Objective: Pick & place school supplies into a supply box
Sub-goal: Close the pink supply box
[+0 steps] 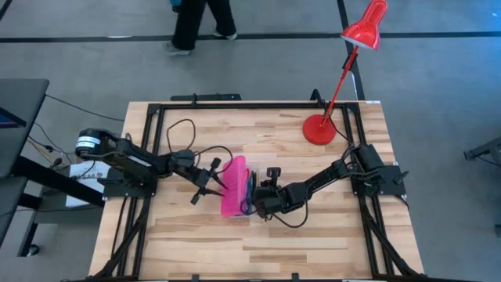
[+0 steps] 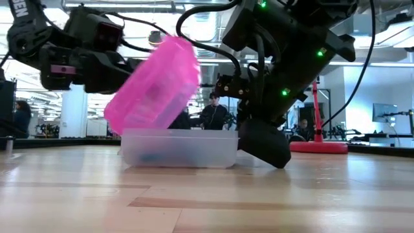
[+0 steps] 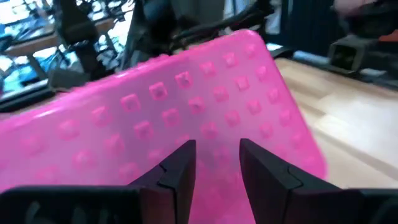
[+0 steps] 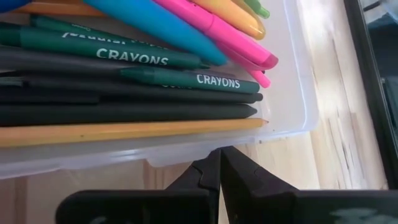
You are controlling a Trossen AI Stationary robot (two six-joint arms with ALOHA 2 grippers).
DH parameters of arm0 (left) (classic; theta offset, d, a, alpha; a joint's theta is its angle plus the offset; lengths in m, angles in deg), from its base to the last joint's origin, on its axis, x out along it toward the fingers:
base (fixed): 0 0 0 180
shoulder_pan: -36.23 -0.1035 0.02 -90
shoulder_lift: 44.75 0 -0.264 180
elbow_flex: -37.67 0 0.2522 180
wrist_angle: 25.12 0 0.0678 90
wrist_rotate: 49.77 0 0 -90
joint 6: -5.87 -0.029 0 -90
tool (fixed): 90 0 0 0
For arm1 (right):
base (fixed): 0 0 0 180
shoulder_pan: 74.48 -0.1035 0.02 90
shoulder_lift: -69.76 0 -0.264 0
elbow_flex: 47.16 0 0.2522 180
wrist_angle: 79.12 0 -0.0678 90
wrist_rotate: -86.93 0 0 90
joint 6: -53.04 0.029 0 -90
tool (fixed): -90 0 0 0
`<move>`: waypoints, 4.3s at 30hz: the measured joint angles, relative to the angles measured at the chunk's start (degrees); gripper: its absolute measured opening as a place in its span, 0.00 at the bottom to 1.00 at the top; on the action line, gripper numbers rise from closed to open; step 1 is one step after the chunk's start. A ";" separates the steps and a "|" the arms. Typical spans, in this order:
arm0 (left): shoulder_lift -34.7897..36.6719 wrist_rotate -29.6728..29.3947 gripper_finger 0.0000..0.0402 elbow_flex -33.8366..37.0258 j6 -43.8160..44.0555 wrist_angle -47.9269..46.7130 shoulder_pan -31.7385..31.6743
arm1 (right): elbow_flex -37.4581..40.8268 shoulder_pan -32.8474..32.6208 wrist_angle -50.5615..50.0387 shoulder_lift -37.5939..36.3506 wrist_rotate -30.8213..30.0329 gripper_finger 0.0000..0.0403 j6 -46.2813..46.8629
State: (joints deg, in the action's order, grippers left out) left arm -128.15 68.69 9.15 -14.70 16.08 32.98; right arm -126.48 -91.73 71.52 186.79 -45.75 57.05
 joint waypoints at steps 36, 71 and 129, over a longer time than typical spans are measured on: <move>-9.26 -9.72 0.30 -8.87 5.33 -7.08 1.43 | -0.04 0.40 -13.33 -6.29 2.31 0.00 17.09; -9.17 -24.07 0.30 -9.19 7.70 -3.99 1.44 | 8.17 -7.30 24.28 -10.58 -4.44 0.00 -10.84; -0.70 -34.85 0.30 -9.10 6.72 -15.52 6.35 | 16.39 -3.28 29.94 -14.10 8.48 0.00 -7.43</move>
State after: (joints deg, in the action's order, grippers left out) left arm -128.85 33.84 0.05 -7.98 0.55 39.33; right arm -110.09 -95.01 101.46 172.69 -37.27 49.61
